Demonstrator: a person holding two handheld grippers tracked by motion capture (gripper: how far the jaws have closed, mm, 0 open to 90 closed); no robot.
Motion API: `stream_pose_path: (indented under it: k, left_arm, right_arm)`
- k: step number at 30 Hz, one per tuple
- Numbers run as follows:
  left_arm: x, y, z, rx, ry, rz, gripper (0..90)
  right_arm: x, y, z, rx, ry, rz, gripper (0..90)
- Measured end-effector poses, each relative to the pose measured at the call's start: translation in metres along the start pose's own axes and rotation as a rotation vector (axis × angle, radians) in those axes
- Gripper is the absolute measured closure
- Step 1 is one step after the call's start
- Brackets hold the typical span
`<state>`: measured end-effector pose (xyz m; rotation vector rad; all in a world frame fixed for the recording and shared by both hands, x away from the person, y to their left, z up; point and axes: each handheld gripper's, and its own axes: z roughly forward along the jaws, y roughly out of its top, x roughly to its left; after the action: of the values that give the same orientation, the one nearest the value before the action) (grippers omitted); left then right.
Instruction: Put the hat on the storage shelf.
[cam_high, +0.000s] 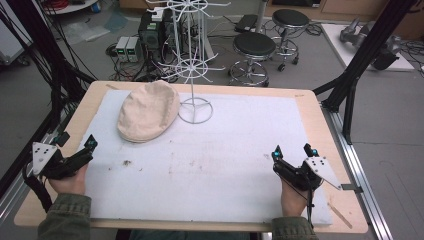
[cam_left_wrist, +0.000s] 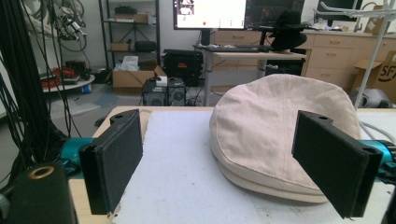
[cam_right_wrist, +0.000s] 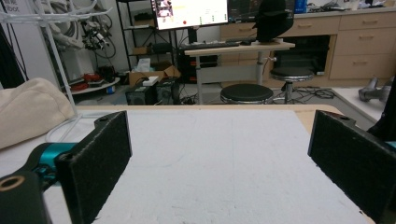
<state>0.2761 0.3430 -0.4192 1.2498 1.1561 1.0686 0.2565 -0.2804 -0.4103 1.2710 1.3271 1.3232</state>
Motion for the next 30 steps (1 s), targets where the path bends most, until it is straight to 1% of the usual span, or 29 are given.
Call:
stream_pose_path:
  k: [7,14,15,19,25,30]
  left_arm:
    - [-0.0006,0.0004,-0.0013,0.001,-0.003,0.004,16.7]
    - [-0.0001,-0.0001,-0.001,0.0,-0.002,0.0,16.7]
    - [-0.0001,-0.0002,-0.0008,0.0,-0.003,-0.002,16.7]
    - [-0.0006,-0.001,0.0,0.014,-0.008,0.011,16.6]
    - [-0.002,-0.0009,0.0008,0.015,-0.007,0.013,16.6]
    - [-0.0024,0.0019,0.0022,0.0,-0.005,0.0,16.6]
  right_arm:
    - [0.0004,0.0001,-0.0009,0.001,0.002,0.002,5.3]
    - [-0.0001,0.0001,-0.0006,0.002,0.0,0.008,5.2]
    - [-0.0002,0.0001,-0.0004,0.002,0.005,0.009,5.2]
    - [-0.0001,-0.0001,0.0001,0.0,0.01,0.004,5.2]
    - [-0.0009,-0.0004,0.0007,0.012,0.002,0.009,5.2]
    - [-0.0013,-0.0007,0.0014,0.02,-0.011,0.014,5.3]
